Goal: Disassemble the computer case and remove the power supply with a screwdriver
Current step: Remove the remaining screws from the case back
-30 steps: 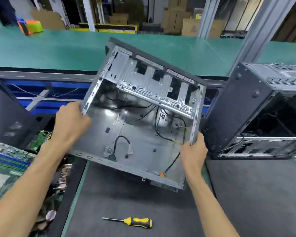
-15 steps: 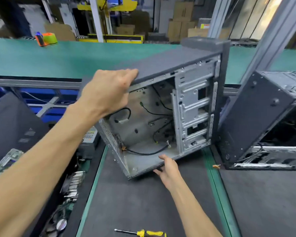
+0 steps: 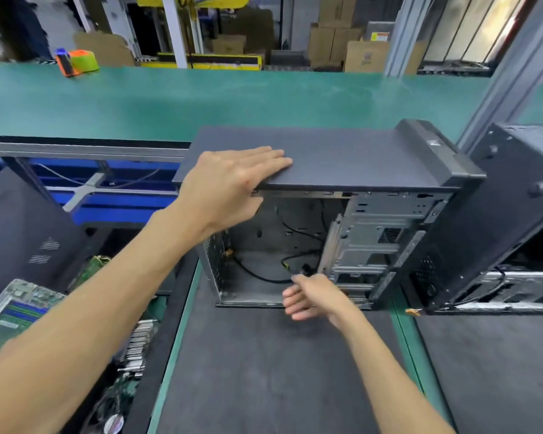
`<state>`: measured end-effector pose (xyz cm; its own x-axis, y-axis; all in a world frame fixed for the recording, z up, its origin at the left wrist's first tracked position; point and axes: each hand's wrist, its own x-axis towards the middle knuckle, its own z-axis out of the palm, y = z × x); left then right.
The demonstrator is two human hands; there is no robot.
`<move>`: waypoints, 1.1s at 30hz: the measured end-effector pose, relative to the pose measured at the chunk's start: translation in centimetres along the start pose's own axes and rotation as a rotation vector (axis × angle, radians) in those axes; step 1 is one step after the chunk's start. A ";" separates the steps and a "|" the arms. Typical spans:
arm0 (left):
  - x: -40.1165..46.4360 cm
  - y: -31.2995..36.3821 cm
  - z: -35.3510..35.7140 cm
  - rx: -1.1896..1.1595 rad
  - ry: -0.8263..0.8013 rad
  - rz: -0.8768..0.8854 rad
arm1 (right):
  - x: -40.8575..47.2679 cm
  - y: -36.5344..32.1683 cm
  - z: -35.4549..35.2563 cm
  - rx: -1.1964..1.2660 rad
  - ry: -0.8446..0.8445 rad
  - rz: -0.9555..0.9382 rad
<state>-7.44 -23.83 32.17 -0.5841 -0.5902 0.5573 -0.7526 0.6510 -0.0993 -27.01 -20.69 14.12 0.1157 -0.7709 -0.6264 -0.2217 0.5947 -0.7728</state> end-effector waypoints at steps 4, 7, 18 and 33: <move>0.5 0.1 -0.1 0.002 -0.038 -0.050 | -2.3 0.3 -4.6 -0.179 0.091 0.039; -1.0 0.3 -0.1 0.057 0.007 -0.037 | -3.1 3.9 -7.5 -0.066 0.320 0.033; -13.0 3.4 12.2 -1.272 0.414 -1.482 | -2.9 5.6 -9.2 0.251 0.648 -0.252; -12.5 1.1 14.0 -1.341 0.290 -1.607 | -2.0 6.0 -7.8 0.346 0.678 -0.269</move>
<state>-5.22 -22.45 13.55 0.3477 -0.8589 -0.3761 0.2770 -0.2891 0.9164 -36.09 -17.39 11.52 -0.5145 -0.8025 -0.3022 0.0554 0.3206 -0.9456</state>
